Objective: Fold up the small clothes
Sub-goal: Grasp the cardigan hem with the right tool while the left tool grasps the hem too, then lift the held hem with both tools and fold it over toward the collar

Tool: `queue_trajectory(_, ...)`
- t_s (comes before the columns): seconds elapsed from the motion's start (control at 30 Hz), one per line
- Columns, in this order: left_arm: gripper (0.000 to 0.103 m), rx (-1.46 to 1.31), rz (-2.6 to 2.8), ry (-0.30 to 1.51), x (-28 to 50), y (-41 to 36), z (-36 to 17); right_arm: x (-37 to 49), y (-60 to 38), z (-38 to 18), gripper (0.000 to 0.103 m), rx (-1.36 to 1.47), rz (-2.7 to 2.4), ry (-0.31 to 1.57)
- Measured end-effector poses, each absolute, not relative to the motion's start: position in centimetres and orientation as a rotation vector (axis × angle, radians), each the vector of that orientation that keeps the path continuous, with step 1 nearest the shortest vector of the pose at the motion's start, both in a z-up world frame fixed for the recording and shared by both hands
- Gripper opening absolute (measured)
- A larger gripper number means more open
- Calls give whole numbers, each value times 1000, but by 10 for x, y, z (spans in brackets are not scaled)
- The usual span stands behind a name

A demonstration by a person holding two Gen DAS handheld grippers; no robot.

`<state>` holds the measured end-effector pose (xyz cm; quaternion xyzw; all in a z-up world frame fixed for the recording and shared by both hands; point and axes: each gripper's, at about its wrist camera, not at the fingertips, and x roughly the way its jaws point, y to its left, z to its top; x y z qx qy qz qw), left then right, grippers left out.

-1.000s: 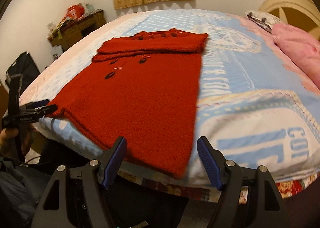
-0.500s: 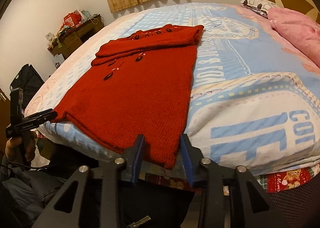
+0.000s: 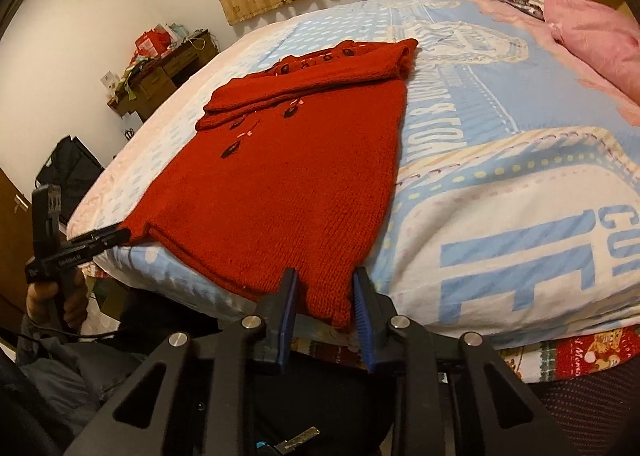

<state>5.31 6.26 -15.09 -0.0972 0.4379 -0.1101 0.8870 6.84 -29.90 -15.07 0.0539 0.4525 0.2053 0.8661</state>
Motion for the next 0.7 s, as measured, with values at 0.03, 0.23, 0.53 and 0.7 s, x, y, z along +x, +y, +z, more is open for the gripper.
queue_trajectory(0.03, 35, -210, -244, 910, 54, 63, -151, 68, -299, -150, 14, 108, 423, 941)
queue_trajectory(0.23, 12, -310, -299, 858, 53, 78, -144, 64, -310, -134, 8, 150, 433, 848)
queue_trajectory(0.53, 10, -386, -336, 786, 56, 91, -131, 66, -324, -119, 8, 215, 429, 783)
queue_trajectory(0.7, 10, -420, -367, 771, 59, 93, -130, 65, -326, -109, 8, 235, 450, 750)
